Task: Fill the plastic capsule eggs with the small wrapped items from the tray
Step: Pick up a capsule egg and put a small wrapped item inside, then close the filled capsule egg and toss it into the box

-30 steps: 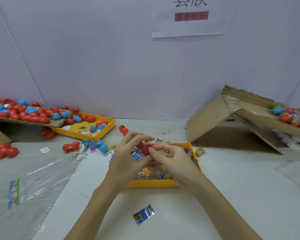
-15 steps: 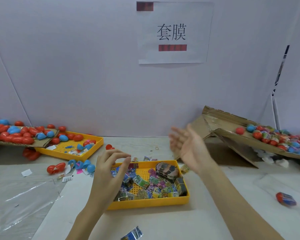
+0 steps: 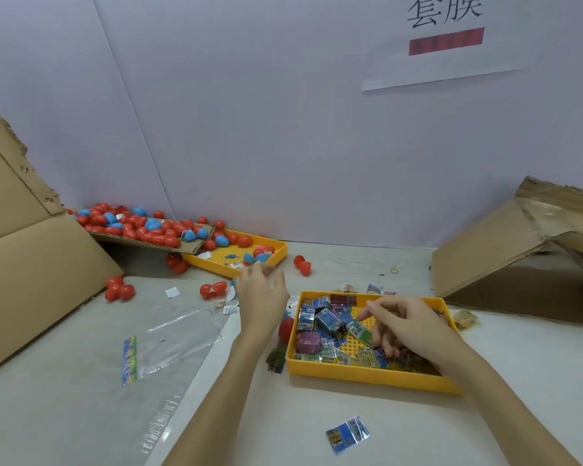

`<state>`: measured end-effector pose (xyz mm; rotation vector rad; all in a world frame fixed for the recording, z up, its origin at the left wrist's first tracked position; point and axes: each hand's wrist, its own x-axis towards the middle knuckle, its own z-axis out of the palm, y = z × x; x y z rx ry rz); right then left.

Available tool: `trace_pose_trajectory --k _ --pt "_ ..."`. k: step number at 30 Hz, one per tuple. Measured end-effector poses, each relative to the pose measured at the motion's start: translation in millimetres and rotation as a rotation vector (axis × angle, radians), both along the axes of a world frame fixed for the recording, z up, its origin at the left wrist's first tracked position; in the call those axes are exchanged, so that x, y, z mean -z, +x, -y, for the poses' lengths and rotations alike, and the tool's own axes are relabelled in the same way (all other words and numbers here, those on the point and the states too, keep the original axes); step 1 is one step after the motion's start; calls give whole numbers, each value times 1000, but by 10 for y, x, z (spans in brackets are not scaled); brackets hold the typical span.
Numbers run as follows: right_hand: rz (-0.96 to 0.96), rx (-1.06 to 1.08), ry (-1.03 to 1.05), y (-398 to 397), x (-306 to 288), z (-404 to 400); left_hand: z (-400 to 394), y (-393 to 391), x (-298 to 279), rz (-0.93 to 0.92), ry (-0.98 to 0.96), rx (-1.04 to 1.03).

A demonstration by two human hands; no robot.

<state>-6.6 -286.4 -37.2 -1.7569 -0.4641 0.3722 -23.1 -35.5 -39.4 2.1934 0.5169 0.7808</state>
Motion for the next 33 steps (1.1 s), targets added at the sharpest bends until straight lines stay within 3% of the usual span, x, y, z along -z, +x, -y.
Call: trace_pose_trajectory --k 2,7,13,17,24,27,29,31,33 --pt "24 -18 -30 -6 4 -9 -258 227 -72 -72 62 -72" --pt "35 -77 -53 12 12 -24 -1080 798 -240 -371 466 -158" --pt "41 -143 -64 70 30 -46 -1669 1270 -170 -577 544 -65" --pt "54 -151 -59 108 62 -49 -1749 1458 -104 -562 530 -69" --pt "43 -124 -64 114 112 -34 -1742 1522 -22 -595 713 -72" --pt "37 -117 -62 98 99 -20 -1577 1386 -160 -544 829 -70" --pt "42 -109 -69 86 96 -21 -1393 1215 -274 -411 794 -46" --pt "62 -93 -87 67 80 -19 -1116 962 -366 -214 641 37" --pt "118 -44 -128 44 51 -19 -694 607 -417 -14 365 190"
